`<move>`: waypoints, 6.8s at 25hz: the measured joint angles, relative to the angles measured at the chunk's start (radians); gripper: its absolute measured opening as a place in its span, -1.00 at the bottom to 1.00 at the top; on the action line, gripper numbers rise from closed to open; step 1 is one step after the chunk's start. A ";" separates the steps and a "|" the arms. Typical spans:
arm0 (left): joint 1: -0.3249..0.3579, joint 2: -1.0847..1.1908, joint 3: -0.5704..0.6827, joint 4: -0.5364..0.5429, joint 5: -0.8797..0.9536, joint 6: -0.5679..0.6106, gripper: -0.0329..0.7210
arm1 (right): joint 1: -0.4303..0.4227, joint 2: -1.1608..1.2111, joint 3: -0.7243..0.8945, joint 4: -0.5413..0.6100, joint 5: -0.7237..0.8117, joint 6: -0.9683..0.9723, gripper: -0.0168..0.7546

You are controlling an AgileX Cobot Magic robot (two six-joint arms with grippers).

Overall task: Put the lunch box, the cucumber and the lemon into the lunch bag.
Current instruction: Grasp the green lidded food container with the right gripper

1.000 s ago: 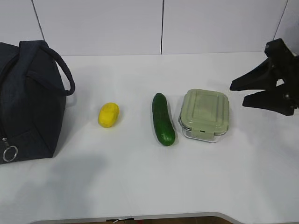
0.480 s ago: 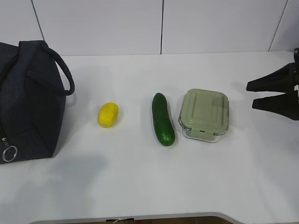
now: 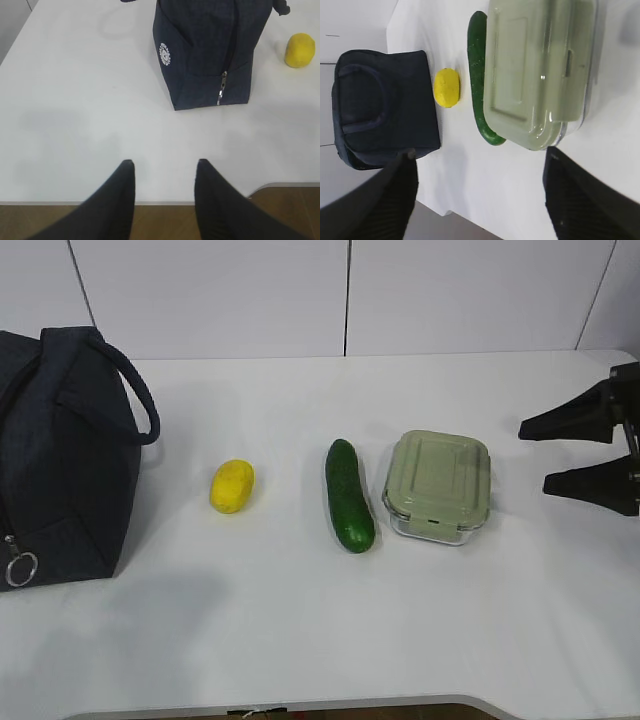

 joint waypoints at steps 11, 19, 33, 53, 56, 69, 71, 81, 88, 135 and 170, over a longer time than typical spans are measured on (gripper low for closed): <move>0.000 0.000 0.000 0.000 0.000 0.000 -0.21 | 0.000 0.172 -0.097 0.019 0.042 -0.064 0.56; 0.000 0.000 0.000 0.000 0.000 0.000 -0.21 | 0.000 0.271 -0.151 0.029 0.061 -0.086 0.56; 0.000 0.000 0.000 0.000 0.000 0.000 -0.21 | 0.002 0.403 -0.253 0.051 0.068 -0.130 0.56; 0.000 0.000 0.000 0.000 0.000 0.000 -0.21 | 0.062 0.428 -0.270 0.049 0.068 -0.131 0.56; 0.000 0.000 0.000 0.000 0.000 0.000 -0.21 | 0.064 0.428 -0.270 0.049 0.068 -0.131 0.56; 0.000 0.000 0.000 0.000 0.000 0.000 -0.21 | 0.091 0.428 -0.270 0.049 0.068 -0.131 0.56; 0.000 0.000 0.000 0.000 0.000 0.000 -0.21 | 0.099 0.428 -0.270 0.051 0.068 -0.134 0.56; 0.000 0.000 0.000 0.000 0.000 0.000 -0.21 | 0.103 0.441 -0.270 0.081 0.068 -0.133 0.56; 0.000 0.000 0.000 0.000 0.000 0.000 -0.21 | 0.103 0.468 -0.270 0.096 0.068 -0.128 0.56; 0.000 0.000 0.000 0.000 0.000 0.000 -0.21 | 0.154 0.497 -0.270 0.187 0.060 -0.128 0.29; 0.000 0.000 0.000 0.000 0.000 0.000 -0.21 | 0.188 0.497 -0.270 0.200 0.007 -0.157 0.17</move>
